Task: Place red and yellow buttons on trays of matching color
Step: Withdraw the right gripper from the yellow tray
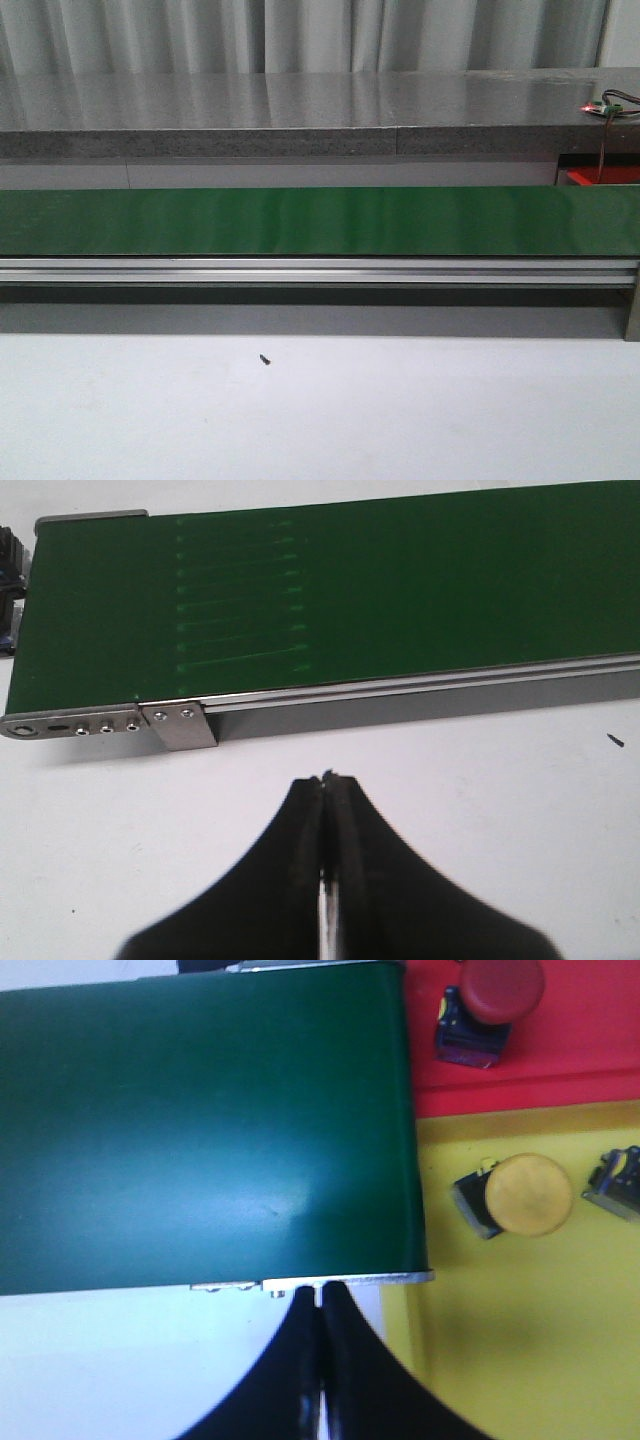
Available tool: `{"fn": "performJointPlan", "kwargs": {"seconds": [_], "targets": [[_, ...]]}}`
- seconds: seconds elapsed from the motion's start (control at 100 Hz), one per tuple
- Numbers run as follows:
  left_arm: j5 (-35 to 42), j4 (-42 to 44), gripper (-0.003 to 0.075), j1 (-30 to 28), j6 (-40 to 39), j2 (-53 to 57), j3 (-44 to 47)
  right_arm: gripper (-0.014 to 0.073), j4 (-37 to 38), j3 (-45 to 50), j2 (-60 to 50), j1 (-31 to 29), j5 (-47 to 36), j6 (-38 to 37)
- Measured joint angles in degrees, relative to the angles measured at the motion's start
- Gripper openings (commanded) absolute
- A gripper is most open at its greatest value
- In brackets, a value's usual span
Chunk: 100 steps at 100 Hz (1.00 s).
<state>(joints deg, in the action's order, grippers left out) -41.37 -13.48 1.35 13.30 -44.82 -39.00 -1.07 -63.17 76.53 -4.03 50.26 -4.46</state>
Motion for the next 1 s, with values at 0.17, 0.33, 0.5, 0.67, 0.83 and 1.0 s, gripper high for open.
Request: {"fn": "performJointPlan", "kwargs": {"seconds": [0.17,0.33,0.5,0.67,0.83,1.0], "targets": [[0.0,0.0,-0.002,0.0,0.0,0.0,0.0,-0.0066,-0.3,8.0,-5.6,0.9,-3.7,0.7],[0.0,0.0,-0.002,0.0,0.0,0.0,0.0,-0.0066,-0.4,14.9,-12.4,0.9,-6.8,1.6],[0.0,0.0,-0.002,0.0,0.0,0.0,0.0,-0.0066,-0.7,20.9,-20.6,0.9,-10.3,2.4],[0.0,0.0,-0.002,0.0,0.0,0.0,0.0,-0.0066,-0.9,25.5,-28.8,0.9,-11.8,2.7],[0.0,0.0,-0.002,0.0,0.0,0.0,0.0,-0.0066,-1.1,29.3,-34.7,0.9,-12.1,2.9],[0.0,0.0,-0.002,0.0,0.0,0.0,0.0,-0.0066,-1.1,31.8,-38.4,0.9,-12.2,2.9]]}}
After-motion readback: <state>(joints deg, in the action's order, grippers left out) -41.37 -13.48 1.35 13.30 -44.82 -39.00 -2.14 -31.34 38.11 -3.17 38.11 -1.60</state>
